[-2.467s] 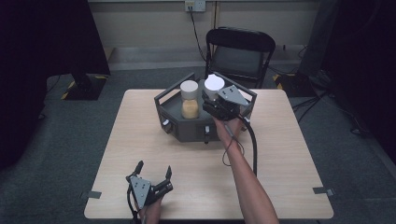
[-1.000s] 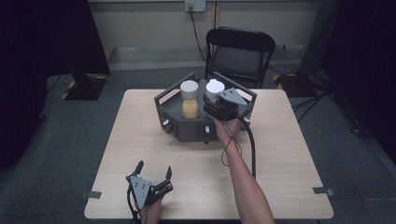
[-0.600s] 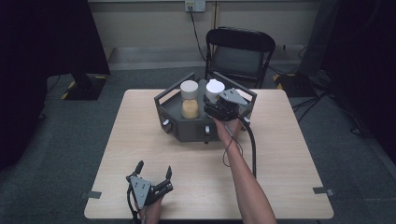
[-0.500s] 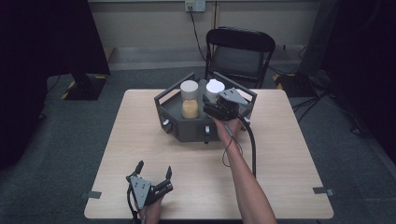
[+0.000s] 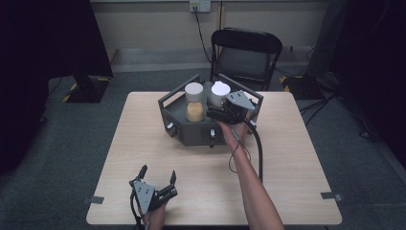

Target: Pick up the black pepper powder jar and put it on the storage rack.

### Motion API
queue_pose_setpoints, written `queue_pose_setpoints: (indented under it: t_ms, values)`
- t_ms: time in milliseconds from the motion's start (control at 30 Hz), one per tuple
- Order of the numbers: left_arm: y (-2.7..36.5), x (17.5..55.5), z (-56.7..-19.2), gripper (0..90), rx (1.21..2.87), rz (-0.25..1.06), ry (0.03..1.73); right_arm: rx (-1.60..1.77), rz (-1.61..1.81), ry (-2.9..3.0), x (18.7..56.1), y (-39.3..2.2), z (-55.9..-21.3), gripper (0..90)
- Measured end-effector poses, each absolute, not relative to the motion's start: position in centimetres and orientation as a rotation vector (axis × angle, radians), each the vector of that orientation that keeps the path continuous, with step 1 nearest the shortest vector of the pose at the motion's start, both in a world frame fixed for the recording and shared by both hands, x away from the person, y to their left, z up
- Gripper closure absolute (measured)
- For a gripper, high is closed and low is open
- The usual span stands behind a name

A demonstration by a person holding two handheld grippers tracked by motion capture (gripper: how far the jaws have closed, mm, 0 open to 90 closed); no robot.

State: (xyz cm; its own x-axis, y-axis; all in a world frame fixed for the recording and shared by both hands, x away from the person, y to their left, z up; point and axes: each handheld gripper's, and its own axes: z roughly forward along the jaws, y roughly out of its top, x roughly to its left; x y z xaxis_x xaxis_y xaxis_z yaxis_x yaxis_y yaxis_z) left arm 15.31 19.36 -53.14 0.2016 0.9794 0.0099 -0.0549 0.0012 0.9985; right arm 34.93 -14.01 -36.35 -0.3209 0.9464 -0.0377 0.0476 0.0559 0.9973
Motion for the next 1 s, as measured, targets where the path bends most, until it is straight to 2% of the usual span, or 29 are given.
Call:
queue_pose_setpoints:
  t_ms: [1000]
  values:
    - [19.3, 15.3, -53.1, 1.3, 1.261, 1.089, 1.019, 0.989, 1.492, 1.429, 30.9, -15.3, -37.4, 0.0]
